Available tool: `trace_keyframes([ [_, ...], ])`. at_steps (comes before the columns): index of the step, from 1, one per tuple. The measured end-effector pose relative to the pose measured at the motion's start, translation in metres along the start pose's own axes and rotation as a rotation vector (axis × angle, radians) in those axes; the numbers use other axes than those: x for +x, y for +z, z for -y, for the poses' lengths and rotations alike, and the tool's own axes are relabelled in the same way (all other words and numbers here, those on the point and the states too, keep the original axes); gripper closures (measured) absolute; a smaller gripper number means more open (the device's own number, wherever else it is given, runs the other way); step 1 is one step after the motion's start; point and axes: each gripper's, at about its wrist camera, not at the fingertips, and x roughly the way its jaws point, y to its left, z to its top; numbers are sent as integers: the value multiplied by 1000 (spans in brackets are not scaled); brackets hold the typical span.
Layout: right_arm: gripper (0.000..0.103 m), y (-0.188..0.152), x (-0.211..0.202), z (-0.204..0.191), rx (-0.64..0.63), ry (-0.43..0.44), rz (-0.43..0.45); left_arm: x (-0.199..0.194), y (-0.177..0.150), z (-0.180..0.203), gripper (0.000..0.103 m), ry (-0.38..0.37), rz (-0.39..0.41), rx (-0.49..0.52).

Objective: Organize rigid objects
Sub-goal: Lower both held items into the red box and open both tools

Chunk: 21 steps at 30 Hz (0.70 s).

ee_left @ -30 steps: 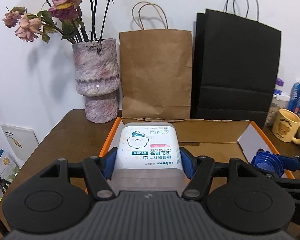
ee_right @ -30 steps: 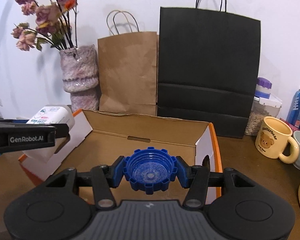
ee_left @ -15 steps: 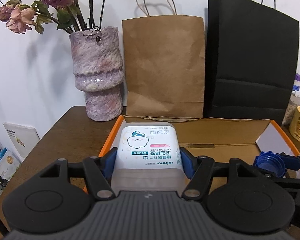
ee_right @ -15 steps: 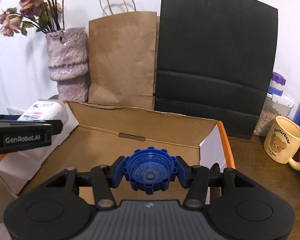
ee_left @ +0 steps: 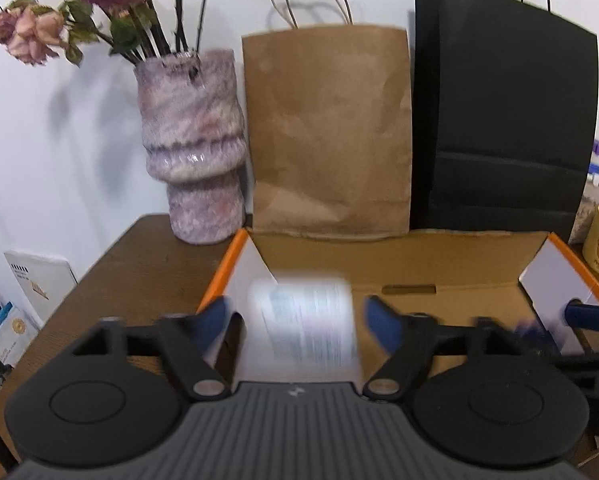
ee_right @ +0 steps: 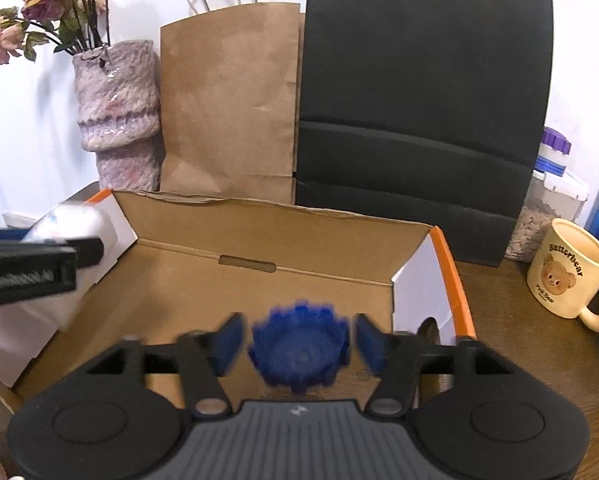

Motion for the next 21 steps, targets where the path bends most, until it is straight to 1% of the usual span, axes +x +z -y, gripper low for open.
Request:
trace_keyframes([
  [1, 7, 0, -2, 1, 0, -2, 10, -3, 1, 0, 0, 5, 12, 1],
  [3, 6, 0, -4, 3, 11, -2, 15, -8, 2, 0, 0, -1, 33, -1],
  [4, 3, 0, -5, 5, 16, -4, 18, -9, 3, 0, 0, -2, 33, -4],
  [6, 0, 0, -6, 6, 19, -9, 21, -11, 4, 0, 0, 1, 36, -6],
  [21, 0, 2, -20, 11, 23, -11, 35, -21, 5, 0, 0, -3, 41, -2],
])
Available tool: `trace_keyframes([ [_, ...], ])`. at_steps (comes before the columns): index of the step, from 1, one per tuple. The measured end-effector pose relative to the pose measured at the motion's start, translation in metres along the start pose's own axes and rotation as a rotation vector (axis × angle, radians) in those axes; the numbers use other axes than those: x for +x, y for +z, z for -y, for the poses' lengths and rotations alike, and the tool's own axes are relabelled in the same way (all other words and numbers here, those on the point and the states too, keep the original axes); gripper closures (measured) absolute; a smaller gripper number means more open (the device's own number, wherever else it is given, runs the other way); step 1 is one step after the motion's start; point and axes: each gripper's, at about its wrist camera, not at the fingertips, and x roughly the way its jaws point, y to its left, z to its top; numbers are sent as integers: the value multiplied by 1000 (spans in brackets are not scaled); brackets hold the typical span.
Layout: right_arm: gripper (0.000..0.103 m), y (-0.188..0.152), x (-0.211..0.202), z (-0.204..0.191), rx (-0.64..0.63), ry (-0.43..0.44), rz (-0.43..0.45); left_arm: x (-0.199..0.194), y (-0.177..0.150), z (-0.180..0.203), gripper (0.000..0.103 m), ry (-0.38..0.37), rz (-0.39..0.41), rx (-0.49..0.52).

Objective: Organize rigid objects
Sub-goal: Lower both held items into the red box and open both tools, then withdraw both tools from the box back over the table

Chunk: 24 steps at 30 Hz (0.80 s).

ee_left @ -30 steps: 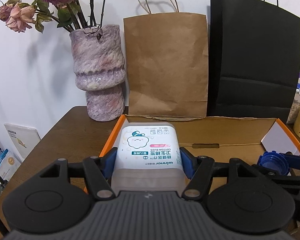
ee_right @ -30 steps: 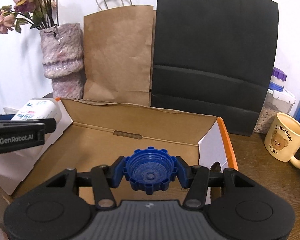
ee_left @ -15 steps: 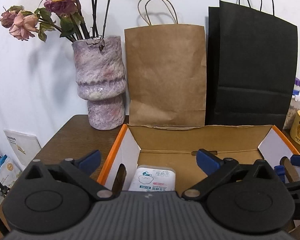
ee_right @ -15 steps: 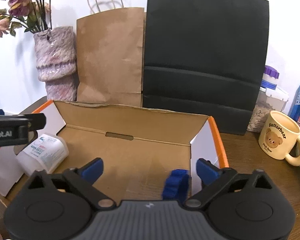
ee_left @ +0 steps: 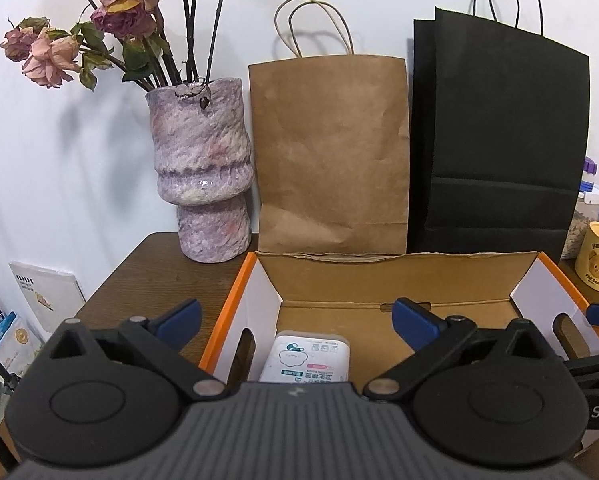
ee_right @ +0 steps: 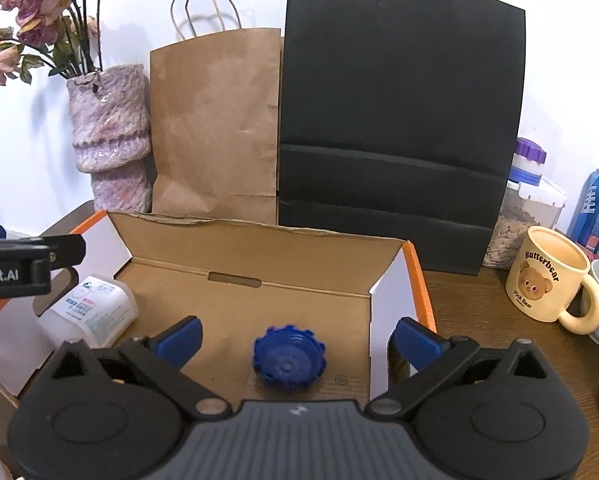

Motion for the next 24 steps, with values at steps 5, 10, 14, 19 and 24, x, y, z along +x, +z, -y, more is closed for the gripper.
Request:
trace_keyframes([
  [5, 0, -2, -9, 1, 1, 1, 5, -5, -1, -2, 0, -9, 1, -2],
  [10, 0, -3, -22, 0, 6, 2, 15, -14, -3, -6, 0, -13, -1, -17],
  [14, 0, -7, -34, 0, 6, 0, 21, -24, -7, -9, 0, -20, -3, -24],
  [19, 0, -11, -49, 0, 16, -6, 29, -39, -10, -13, 0, -29, 1, -32],
  [24, 0, -18, -66, 1, 34, -12, 37, -54, -15, -16, 0, -41, 7, -35],
])
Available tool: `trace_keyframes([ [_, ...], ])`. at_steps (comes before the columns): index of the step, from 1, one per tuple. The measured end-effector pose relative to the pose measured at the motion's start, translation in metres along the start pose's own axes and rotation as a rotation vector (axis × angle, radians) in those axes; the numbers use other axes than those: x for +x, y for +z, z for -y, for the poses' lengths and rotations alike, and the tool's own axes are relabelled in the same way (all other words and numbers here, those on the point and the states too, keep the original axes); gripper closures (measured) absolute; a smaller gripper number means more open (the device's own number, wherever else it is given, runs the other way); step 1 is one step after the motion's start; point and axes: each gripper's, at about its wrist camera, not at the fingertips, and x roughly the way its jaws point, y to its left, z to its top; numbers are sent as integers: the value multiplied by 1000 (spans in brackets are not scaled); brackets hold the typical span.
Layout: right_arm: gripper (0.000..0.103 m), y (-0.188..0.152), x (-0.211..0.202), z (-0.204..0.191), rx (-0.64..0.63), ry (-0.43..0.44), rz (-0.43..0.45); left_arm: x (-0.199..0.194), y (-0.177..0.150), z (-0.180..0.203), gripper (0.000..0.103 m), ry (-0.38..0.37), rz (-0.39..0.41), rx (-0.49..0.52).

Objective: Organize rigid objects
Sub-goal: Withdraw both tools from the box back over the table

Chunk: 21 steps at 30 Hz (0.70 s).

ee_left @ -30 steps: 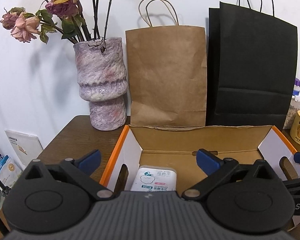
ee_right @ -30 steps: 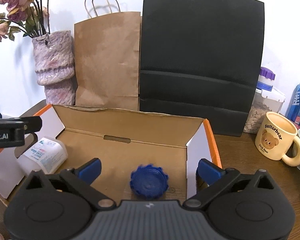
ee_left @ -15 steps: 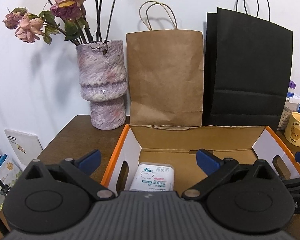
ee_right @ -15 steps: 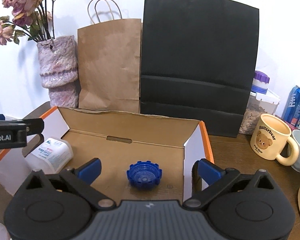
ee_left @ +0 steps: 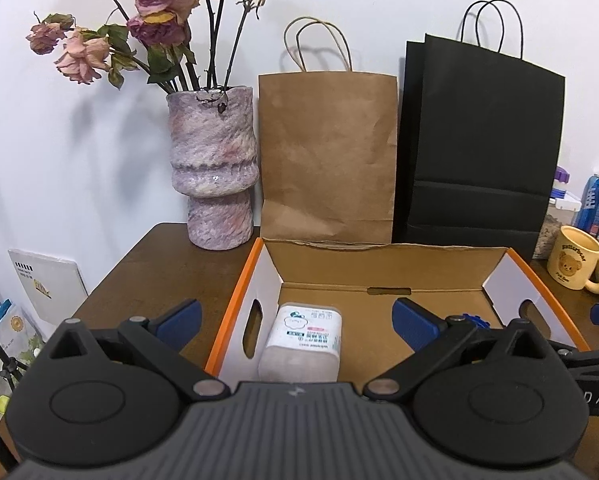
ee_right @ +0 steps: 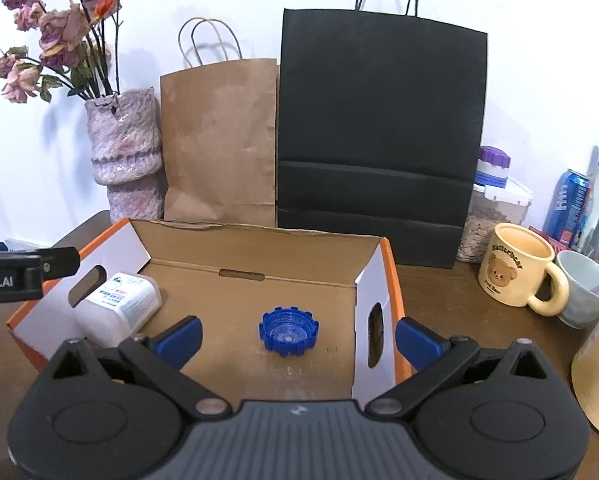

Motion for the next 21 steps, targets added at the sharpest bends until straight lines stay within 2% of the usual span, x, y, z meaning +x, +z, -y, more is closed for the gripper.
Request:
trace_keyframes([
  [21, 0, -49, -80, 14, 23, -31, 27, -65, -32, 5, 0, -27, -10, 7],
])
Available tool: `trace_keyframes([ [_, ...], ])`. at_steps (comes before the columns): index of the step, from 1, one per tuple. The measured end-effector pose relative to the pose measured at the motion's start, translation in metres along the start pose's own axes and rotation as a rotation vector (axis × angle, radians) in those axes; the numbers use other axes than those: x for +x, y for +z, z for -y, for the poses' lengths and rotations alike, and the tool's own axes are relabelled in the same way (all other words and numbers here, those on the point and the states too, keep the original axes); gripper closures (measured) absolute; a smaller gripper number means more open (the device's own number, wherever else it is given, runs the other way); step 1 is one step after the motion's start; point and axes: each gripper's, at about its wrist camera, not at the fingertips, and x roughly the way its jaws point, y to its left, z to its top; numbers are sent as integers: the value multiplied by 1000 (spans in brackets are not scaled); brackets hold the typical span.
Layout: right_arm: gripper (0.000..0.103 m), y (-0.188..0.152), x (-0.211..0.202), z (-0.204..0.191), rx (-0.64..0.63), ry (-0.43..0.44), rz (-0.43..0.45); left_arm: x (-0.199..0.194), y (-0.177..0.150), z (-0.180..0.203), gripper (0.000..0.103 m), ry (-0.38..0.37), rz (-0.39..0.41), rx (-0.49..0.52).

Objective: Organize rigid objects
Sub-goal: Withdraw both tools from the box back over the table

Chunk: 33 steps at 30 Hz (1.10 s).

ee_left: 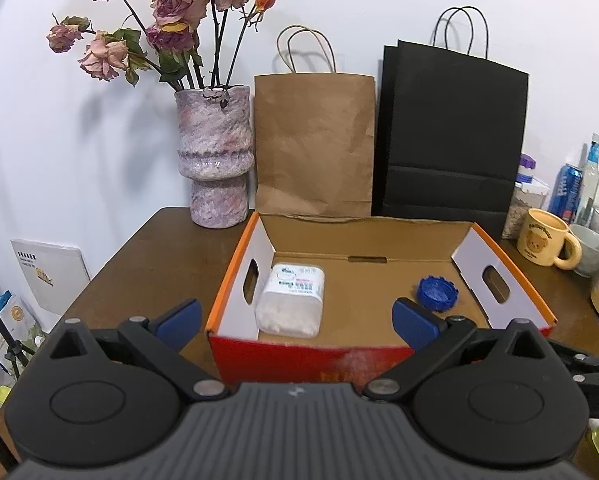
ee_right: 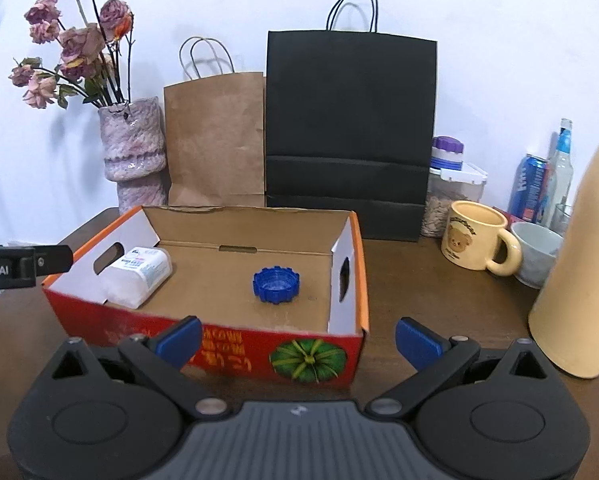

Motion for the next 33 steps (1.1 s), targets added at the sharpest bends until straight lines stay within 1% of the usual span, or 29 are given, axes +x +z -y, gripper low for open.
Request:
trace_keyframes([
  [5, 0, -15, -21, 6, -11, -12, 7, -15, -11, 3, 0, -5, -8, 6],
  [9, 0, -29, -39, 11, -10, -15, 11, -28, -22, 6, 0, 0, -30, 10],
  [16, 0, -53, -66, 18, -13, -8, 7, -53, -40, 10, 0, -18, -31, 24],
  [33, 0, -105, -115, 25, -19, 14, -21, -97, -88, 13, 0, -15, -69, 44],
])
